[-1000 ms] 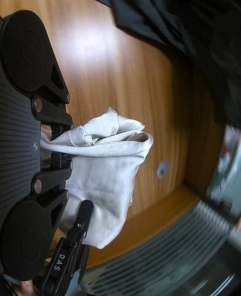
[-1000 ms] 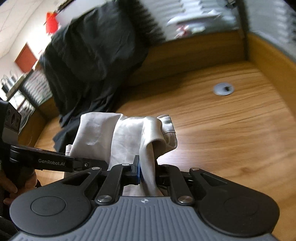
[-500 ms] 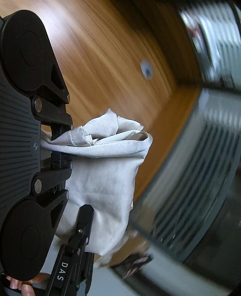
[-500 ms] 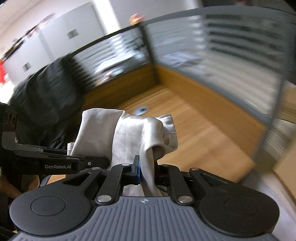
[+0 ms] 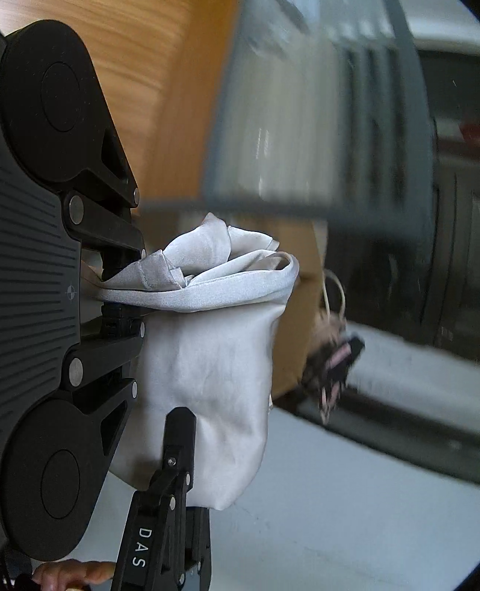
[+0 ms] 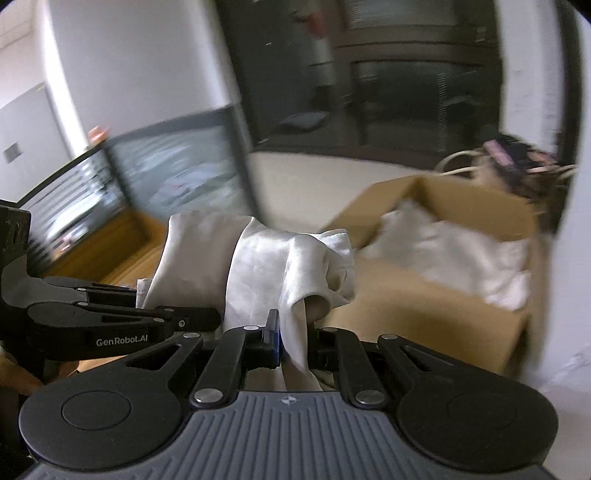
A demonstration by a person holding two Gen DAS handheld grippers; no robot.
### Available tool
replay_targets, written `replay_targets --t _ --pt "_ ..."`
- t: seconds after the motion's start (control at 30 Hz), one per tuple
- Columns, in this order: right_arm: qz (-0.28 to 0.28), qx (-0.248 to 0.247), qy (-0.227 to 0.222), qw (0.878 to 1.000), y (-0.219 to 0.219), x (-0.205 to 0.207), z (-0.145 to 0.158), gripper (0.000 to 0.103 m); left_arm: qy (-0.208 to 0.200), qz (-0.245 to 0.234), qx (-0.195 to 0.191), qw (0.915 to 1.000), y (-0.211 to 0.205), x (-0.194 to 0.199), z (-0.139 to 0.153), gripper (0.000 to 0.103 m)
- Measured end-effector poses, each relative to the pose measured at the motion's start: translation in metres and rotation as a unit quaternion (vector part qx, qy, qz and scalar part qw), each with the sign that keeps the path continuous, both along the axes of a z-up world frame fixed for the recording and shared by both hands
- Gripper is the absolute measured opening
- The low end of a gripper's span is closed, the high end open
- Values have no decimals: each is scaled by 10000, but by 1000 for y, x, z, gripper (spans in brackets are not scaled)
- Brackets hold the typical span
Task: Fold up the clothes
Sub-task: 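Carry the folded shirt with both grippers to the cardboard box, then lower the shirt into the cardboard box and open both grippers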
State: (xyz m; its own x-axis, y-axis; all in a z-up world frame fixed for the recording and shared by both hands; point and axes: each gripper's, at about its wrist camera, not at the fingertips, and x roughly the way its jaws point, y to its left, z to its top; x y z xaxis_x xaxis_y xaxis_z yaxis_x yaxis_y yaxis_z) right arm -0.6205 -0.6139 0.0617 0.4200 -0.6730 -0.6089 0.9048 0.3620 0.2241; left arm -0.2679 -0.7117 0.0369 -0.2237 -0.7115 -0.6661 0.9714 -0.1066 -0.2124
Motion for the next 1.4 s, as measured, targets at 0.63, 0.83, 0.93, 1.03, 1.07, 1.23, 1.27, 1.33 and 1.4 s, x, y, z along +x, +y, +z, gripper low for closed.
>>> replay_targets --t 0.63,0.83,0.93,1.03,1.07,1.23,1.27,1.33,1.4 --pt "-1021 -705 646 9902 -198 -129 -22 10 -266 -344 -95 9990 -235 -94 -8 9" --pt "-892 -322 726 9928 -247 -133 -57 10 -128 -76 456 9988 -274 -91 -40 9" --pt "-787 -71 825 9935 -259 -129 -73 9 -185 -84 689 9974 -280 -86 -56 10" --pt "-696 162 974 9927 -272 -128 -86 10 -228 -58 863 9960 -289 -86 -70 18" --pt "-674 218 1039 9921 -275 -128 -89 12 -259 24 883 9958 -290 -83 -73 22" --pt "-577 106 1602 9853 -279 -123 -94 42 -821 188 789 9933 -279 -78 -73 38" --pt "-550 28 1740 9832 -276 -122 -94 48 -857 211 768 9931 -277 -77 -70 41" --pt "-497 -123 1999 9785 -269 -118 -93 50 -726 252 719 9945 -271 -72 -64 42" --pt "-447 -206 2025 9780 -261 -116 -91 50 -509 225 666 9962 -266 -68 -59 40"
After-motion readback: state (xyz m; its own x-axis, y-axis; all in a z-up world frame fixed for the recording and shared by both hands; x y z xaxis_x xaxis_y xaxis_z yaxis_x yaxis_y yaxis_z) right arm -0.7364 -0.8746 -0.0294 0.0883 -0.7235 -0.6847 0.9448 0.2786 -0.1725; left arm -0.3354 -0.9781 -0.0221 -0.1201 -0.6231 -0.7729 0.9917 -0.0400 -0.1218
